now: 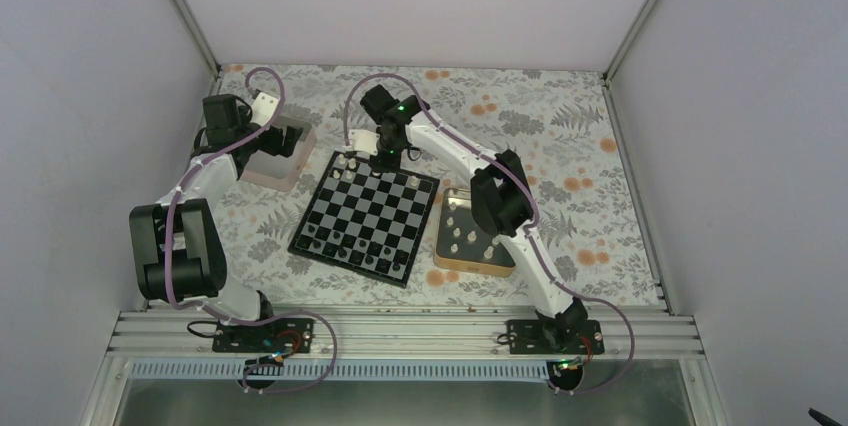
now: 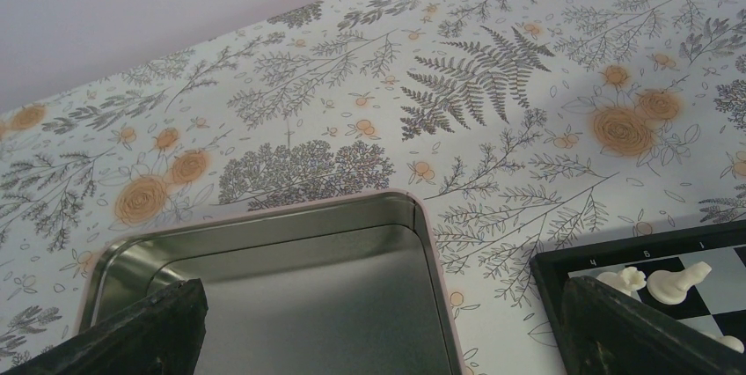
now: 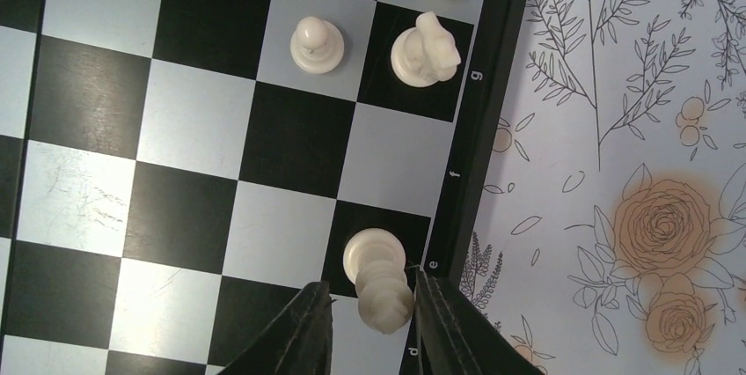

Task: Set up the chess pieces on the board
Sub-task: Place the chess piece on the chessboard.

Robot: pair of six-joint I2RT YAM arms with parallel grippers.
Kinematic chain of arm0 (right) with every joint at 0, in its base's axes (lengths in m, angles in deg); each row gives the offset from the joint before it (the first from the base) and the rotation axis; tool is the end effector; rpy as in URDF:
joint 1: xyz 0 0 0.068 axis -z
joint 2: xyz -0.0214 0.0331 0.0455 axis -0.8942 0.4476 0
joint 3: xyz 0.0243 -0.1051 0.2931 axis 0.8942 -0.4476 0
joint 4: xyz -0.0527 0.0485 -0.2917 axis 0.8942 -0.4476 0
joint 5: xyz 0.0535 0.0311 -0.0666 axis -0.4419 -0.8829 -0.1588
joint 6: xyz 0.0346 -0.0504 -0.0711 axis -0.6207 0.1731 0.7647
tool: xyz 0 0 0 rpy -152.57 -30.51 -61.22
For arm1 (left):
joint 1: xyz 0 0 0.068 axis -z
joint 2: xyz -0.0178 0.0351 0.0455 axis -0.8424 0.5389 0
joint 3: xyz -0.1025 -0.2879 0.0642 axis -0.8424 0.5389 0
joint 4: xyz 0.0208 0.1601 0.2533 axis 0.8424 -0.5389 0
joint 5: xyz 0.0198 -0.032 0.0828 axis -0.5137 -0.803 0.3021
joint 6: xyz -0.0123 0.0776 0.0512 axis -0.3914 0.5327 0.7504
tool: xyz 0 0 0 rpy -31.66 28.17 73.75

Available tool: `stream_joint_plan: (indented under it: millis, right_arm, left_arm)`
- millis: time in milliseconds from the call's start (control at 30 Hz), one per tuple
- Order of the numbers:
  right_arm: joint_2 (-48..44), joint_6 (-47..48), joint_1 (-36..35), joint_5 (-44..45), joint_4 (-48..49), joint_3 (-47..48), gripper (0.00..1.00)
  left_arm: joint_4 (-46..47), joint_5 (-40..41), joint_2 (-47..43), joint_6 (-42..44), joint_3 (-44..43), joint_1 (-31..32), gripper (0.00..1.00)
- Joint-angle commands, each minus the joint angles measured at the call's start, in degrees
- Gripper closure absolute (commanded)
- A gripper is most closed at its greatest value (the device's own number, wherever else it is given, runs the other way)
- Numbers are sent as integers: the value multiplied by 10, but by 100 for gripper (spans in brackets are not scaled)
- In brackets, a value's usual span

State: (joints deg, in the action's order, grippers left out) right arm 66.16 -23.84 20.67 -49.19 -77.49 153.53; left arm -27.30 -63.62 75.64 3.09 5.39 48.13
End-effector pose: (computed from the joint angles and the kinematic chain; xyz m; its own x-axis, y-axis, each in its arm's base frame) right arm 0.4293 0.4167 0.1657 -0.0340 -0.9359 -0.3508 -0.9924 0.0731 -0.0991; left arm 0.4037 0.0288 0.2249 -0.4657 0.2587 -0.8463 0.3974 0.9156 0.0612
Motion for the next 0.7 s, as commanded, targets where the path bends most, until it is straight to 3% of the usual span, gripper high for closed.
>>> stream_joint_plan:
  millis: [0, 200, 367, 667]
  right_arm:
    - [-9, -1, -6, -2, 7, 9, 71]
    - [-93, -7, 3, 5, -14, -51, 66]
    - [-229, -15, 42, 5, -21, -196, 61]
    - [-443, -48, 103, 15, -58, -451, 62]
  left_arm:
    - [8, -11, -1, 6, 4, -3, 0]
    - [5, -10, -6, 5, 4, -4, 0]
    - [3, -10, -8, 8, 2, -4, 0]
    - [4, 3, -7, 10, 1, -4, 0]
